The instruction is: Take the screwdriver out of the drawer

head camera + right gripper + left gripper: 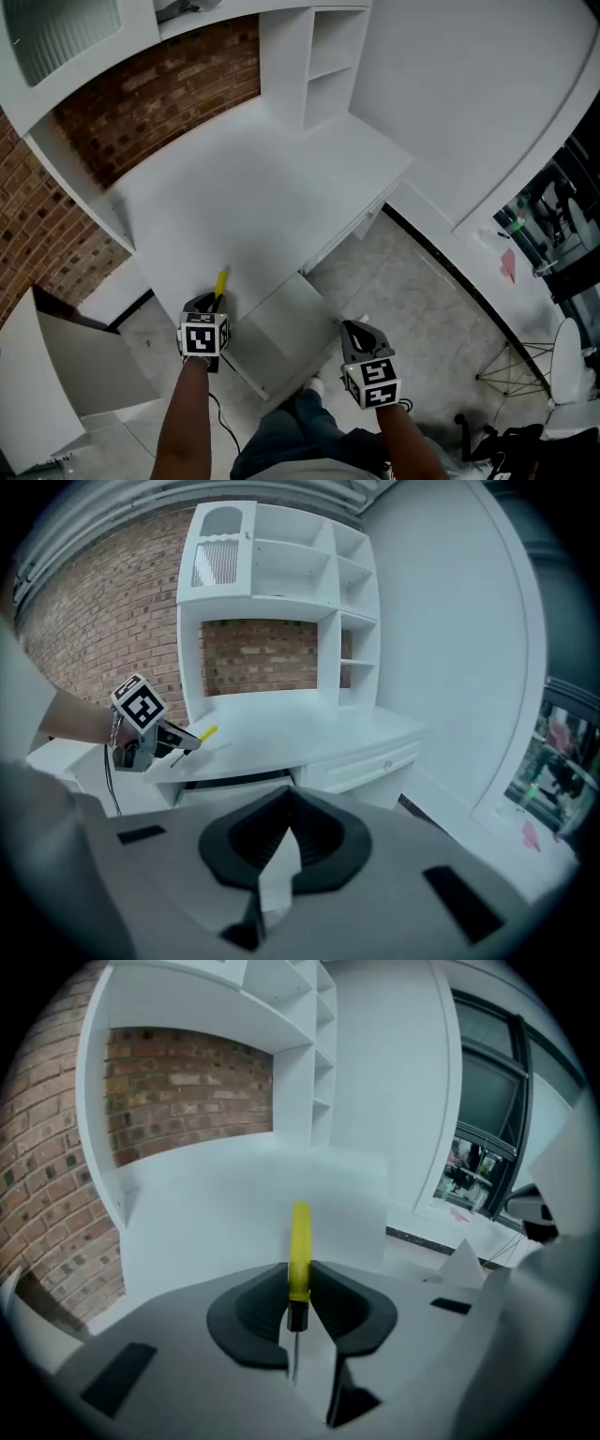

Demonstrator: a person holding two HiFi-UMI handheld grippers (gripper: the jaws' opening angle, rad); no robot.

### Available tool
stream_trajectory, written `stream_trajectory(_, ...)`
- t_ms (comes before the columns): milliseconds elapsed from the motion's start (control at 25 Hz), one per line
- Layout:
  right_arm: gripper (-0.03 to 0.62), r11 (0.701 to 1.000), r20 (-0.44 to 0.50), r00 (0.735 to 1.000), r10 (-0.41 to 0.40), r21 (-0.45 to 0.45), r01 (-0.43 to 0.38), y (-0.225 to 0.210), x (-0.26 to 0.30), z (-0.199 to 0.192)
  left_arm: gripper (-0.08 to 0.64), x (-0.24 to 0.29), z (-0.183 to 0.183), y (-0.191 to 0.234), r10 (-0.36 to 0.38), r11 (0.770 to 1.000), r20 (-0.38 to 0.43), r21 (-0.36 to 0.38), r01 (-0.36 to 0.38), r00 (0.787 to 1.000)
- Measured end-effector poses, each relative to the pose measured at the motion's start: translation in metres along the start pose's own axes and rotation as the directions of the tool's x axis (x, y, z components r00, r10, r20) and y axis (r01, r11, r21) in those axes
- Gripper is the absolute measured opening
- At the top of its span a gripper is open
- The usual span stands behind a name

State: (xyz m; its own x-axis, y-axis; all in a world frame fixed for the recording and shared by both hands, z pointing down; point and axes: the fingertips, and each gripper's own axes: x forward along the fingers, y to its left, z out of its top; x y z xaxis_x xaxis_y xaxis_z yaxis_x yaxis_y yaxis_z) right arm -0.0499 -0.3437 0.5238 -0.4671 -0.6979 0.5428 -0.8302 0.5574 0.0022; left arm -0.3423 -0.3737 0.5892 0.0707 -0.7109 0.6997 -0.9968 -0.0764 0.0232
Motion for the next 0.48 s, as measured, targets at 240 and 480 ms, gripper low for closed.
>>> stream_trajectory(240,0.011,1.000,-0.046,0.999,0.006,0.004,-0.006,-0.005,0.007,-0.013,0.081,0.038,-0.003,0.009,0.001,1.000,-0.091,-0.013,-0.002,0.996)
stream_trajectory(480,0.011,1.000,-0.064,0.998,0.016,-0.011,-0.017,-0.004,0.012,-0.016,0.098,0.053,0.007,0.016,0.034,0.999,-0.082,0.011,-0.033,0.996)
